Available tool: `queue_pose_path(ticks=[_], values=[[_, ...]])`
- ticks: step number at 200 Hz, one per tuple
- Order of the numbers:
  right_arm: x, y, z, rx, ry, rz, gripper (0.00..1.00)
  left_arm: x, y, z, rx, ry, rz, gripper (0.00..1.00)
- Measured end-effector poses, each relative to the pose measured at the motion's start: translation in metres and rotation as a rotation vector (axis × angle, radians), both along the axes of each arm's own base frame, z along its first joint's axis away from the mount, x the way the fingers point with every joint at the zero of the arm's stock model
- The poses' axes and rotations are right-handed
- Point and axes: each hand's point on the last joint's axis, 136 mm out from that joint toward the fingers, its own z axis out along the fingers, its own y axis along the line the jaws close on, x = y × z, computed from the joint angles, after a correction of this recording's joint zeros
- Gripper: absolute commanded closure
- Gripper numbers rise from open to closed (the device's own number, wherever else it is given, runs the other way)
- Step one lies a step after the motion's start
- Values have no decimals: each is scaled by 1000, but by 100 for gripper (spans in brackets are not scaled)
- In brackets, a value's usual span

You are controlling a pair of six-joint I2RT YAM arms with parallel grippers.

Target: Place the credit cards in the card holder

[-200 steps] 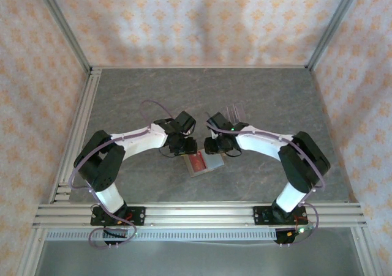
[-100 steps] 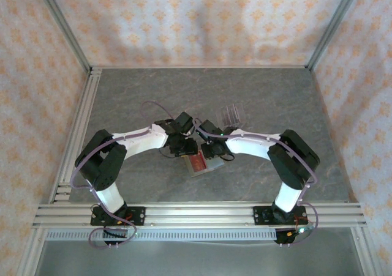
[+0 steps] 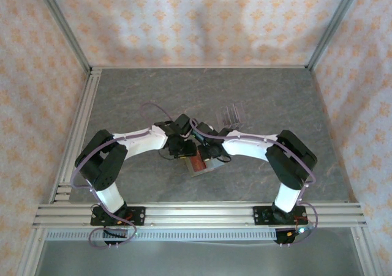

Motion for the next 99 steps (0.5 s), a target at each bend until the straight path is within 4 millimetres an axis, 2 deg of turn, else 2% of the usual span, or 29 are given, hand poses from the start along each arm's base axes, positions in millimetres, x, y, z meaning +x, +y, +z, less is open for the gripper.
queue_pose_path(ticks=[35, 85, 99], values=[[0, 1, 10, -12, 10, 13, 100, -1, 0, -5, -7, 0, 2, 60], [-11, 4, 15, 1, 75, 35, 100, 5, -8, -6, -41, -10, 3, 60], [-15, 7, 16, 18, 101, 41, 93, 5, -9, -7, -45, -12, 3, 60]])
